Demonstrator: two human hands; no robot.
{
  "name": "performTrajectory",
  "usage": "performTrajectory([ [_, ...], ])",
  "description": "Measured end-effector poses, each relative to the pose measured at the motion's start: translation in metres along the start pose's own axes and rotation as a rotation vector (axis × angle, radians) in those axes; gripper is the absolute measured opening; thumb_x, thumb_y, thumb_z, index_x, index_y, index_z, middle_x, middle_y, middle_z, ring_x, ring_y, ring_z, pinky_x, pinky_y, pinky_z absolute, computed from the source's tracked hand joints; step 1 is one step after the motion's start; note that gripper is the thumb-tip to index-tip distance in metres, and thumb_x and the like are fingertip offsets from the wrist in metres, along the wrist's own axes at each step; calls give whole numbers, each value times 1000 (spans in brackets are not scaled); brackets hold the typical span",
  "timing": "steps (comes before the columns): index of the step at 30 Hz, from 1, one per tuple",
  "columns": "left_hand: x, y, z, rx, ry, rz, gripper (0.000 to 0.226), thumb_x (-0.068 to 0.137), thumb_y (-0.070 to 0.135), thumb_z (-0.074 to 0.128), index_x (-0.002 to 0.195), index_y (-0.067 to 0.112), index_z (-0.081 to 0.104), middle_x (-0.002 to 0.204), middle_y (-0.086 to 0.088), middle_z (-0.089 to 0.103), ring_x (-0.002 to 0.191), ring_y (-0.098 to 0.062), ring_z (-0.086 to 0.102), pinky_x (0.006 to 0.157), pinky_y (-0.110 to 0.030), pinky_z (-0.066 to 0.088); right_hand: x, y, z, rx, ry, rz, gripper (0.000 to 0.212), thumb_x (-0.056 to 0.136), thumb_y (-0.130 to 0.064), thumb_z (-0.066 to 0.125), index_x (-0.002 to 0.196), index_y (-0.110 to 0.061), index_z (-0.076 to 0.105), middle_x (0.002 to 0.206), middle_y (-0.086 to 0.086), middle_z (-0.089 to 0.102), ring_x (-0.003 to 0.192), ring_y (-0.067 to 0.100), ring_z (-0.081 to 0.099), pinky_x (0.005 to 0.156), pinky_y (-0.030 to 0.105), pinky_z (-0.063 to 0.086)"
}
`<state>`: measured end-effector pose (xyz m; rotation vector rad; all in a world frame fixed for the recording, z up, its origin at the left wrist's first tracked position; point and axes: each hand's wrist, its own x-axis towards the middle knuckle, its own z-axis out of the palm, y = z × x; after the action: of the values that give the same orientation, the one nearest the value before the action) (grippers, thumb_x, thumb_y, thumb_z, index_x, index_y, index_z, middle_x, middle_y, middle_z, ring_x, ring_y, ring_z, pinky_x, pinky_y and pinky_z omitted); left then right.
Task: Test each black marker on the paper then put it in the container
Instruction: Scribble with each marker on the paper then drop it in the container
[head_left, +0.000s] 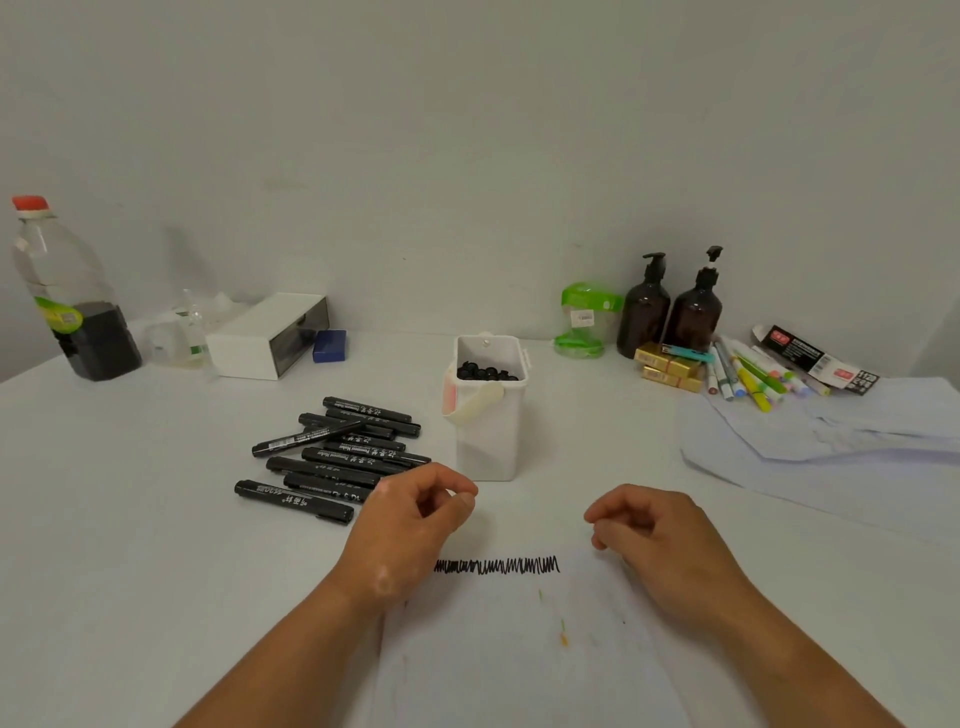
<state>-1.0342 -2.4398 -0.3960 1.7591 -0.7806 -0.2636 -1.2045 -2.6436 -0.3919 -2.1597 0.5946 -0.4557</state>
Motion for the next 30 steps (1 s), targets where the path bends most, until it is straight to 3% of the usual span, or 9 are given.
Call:
performTrajectory([
  [4,-6,6,0,197,17,110,12,91,14,68,88,25,74,56,14,57,48,-2,48,51,-10,38,-1,9,2,34,40,-26,23,85,-21,76,87,-44,74,75,-11,75,70,9,69,67,21,49],
  [7,-8,7,-20,415,46,198,18,89,9,64,93,24,74,68,12,65,60,-2,57,59,-9,44,0,12,6,34,24,-40,20,84,-24,79,87,-43,75,74,-10,75,73,13,71,72,29,55],
  [11,-9,-5,-65,744,79,210,24,84,6,67,101,21,73,95,10,70,88,-7,63,81,-22,53,1,9,9,48,2,-74,18,83,-26,80,85,-43,76,72,-10,74,72,12,69,72,30,54],
  [15,-10,-21,-101,1002,89,144,34,85,6,66,116,19,72,115,3,70,112,-20,60,96,-29,47,0,6,11,58,-24,-95,17,83,-27,80,83,-44,75,70,-12,71,68,9,65,65,21,48],
  [18,-12,-28,-108,1096,27,104,39,89,11,64,127,23,67,127,4,66,122,-20,54,104,-34,44,-1,6,12,53,-36,-105,17,83,-28,79,83,-44,75,70,-12,71,69,14,65,64,23,49],
  [30,-14,-26,-104,1126,-93,203,21,95,27,64,115,29,67,106,10,63,102,-16,56,89,-32,44,1,11,10,72,-25,-120,18,84,-29,79,84,-46,74,71,-13,71,68,14,65,63,21,48],
])
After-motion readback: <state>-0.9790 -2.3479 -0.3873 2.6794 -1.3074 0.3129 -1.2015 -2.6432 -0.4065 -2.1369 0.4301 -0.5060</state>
